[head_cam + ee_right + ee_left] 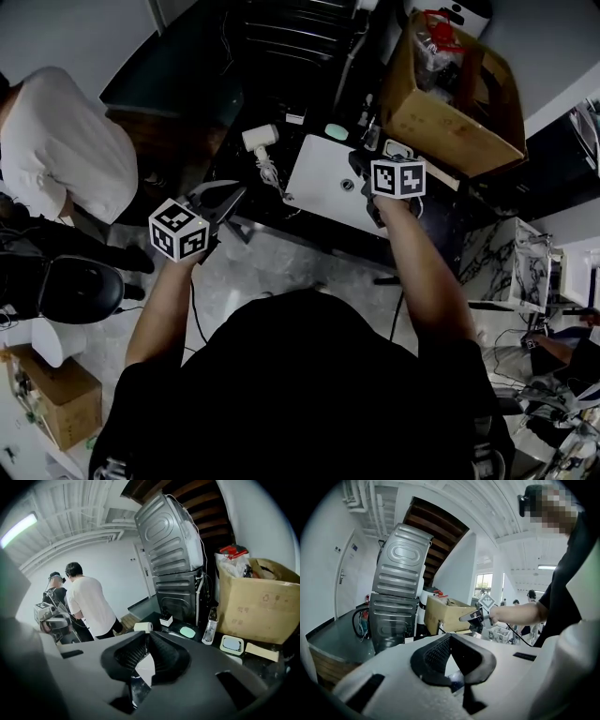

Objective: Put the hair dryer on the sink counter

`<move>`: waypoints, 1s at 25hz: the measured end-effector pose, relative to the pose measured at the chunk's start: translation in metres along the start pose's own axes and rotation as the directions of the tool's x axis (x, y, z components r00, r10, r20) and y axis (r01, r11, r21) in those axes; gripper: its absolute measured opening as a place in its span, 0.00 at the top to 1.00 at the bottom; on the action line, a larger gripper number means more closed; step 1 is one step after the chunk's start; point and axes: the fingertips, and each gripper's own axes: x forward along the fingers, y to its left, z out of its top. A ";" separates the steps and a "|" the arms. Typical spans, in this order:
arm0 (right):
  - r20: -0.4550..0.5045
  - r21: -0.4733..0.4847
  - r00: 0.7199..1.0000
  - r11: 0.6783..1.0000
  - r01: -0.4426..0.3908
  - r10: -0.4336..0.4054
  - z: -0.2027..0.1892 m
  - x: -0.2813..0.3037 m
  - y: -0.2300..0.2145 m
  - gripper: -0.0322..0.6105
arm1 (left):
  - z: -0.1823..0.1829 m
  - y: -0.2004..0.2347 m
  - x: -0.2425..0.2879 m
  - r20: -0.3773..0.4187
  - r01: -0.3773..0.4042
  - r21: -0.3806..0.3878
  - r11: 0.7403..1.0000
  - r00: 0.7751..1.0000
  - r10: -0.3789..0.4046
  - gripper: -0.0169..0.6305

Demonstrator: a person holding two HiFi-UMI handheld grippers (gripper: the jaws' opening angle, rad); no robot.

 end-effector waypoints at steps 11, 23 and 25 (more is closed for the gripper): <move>0.122 0.016 0.990 0.998 0.068 -0.070 -0.007 -0.073 -0.017 0.93 | 0.014 -0.016 0.023 0.003 0.058 0.034 0.998 0.998 -0.058 0.95; 0.203 0.003 0.970 0.991 0.135 -0.133 -0.011 -0.131 -0.031 0.93 | 0.020 -0.033 0.039 -0.002 0.093 0.059 0.994 0.996 -0.094 0.95; 0.207 0.004 0.968 0.989 0.145 -0.142 -0.014 -0.137 -0.035 0.94 | 0.019 -0.034 0.040 0.001 0.094 0.057 0.994 0.996 -0.094 0.95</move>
